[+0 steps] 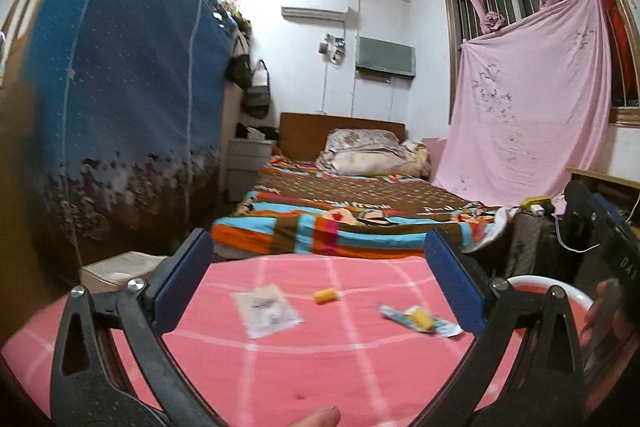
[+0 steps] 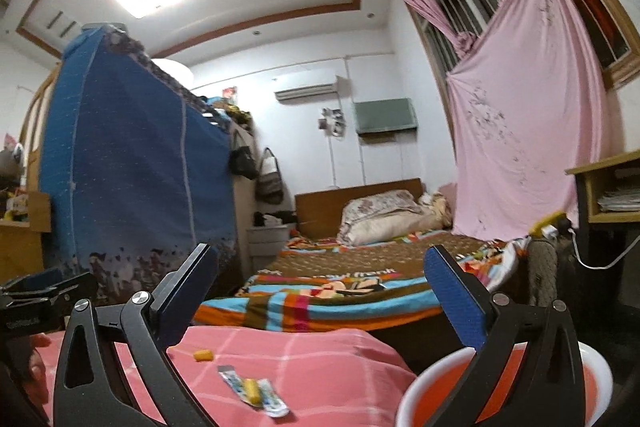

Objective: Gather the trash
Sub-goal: 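Move both open tools back over the remaining trash on the bedspread, then grasp the yellow cylinder with the right tool while the left tool grasps the white paper packet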

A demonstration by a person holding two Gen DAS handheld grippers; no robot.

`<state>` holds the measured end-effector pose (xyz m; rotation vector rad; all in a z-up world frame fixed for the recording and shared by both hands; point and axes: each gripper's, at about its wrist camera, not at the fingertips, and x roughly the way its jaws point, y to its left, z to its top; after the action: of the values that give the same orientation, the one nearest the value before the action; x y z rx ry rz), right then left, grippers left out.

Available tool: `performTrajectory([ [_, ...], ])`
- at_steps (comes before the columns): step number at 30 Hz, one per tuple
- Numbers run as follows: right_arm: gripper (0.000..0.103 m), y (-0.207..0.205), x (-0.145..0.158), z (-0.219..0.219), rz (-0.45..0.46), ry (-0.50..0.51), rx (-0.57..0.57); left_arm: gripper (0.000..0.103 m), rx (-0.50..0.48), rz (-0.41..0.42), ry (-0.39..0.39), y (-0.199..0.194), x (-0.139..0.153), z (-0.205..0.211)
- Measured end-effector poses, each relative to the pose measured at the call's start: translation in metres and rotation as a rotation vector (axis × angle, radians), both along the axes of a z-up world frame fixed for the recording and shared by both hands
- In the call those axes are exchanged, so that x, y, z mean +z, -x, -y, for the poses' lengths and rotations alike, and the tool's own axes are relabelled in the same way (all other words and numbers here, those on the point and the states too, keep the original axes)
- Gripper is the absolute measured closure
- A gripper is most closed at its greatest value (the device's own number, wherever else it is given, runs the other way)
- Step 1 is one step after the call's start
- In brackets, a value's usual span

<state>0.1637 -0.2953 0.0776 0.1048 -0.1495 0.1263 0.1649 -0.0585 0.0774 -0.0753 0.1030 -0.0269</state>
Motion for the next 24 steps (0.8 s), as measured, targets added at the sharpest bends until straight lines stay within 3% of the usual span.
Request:
performTrajectory([
  [5,0.000,-0.008,-0.003,-0.022,-0.002,0.042,0.033,0.012,0.032,0.004,-0.007,-0.003,-0.003,-0.025],
  [12,0.000,-0.032,-0.013,-0.047,-0.077,0.105,0.062,0.012,0.033,-0.092,0.049,-0.029,-0.014,-0.041],
  [19,0.000,-0.060,-0.023,-0.060,-0.246,0.148,0.095,0.012,0.022,-0.298,0.086,-0.072,-0.035,-0.043],
  [24,0.005,-0.089,-0.034,-0.066,-0.448,0.149,0.121,0.012,0.002,-0.458,0.132,-0.099,-0.053,-0.047],
])
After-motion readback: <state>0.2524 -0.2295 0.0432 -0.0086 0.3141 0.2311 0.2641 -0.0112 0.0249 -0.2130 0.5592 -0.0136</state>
